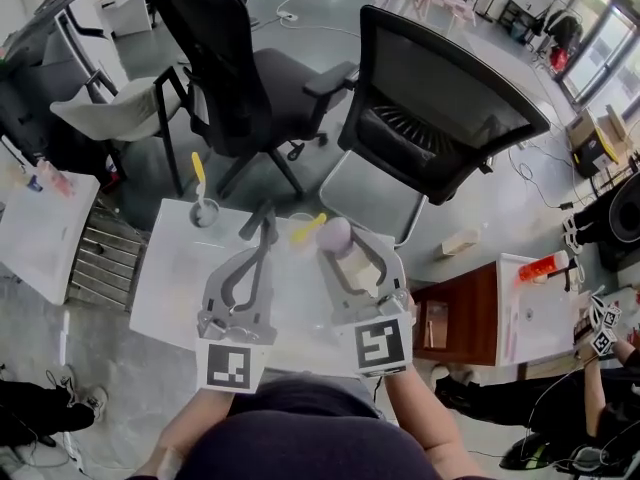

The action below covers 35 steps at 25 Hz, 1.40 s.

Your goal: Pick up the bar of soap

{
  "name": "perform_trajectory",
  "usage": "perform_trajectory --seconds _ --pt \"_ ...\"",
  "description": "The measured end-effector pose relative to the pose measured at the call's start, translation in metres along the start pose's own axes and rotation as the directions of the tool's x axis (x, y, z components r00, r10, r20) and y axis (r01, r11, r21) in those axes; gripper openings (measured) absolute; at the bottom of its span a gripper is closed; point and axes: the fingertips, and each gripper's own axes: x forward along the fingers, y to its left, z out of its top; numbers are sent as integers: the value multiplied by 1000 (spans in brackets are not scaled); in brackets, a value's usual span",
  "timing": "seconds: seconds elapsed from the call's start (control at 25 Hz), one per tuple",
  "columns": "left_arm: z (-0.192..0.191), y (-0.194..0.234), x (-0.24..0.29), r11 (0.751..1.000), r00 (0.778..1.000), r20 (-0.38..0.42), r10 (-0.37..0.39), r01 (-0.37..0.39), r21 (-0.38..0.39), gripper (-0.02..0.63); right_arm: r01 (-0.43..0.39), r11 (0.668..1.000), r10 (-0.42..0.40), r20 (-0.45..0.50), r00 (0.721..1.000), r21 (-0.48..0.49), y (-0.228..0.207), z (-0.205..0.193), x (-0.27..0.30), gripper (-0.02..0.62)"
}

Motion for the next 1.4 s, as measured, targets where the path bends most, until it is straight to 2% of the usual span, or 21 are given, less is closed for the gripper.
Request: perform_trajectory --seconds 0.2,0.48,0.72,1.08,1.4 --pt "8 9 -9 1000 1000 28 0 0 5 0 67 993 -75 86 993 92 1 16 -8 192" --pt "21 15 -21 1000 998 61 9 -9 -1 -2 123 975 -160 201 966 187 5 39 -22 192" --pt "37 27 -31 999 997 65 43 -43 -6 -2 150 965 -198 220 955 216 10 47 -31 192" --pt "48 40 -28 997 994 78 80 -81 7 0 197 958 -240 205 949 207 -9 49 -32 192" --pt "48 35 -20 998 995 77 65 -66 13 0 218 956 -258 207 944 196 -20 47 -35 192"
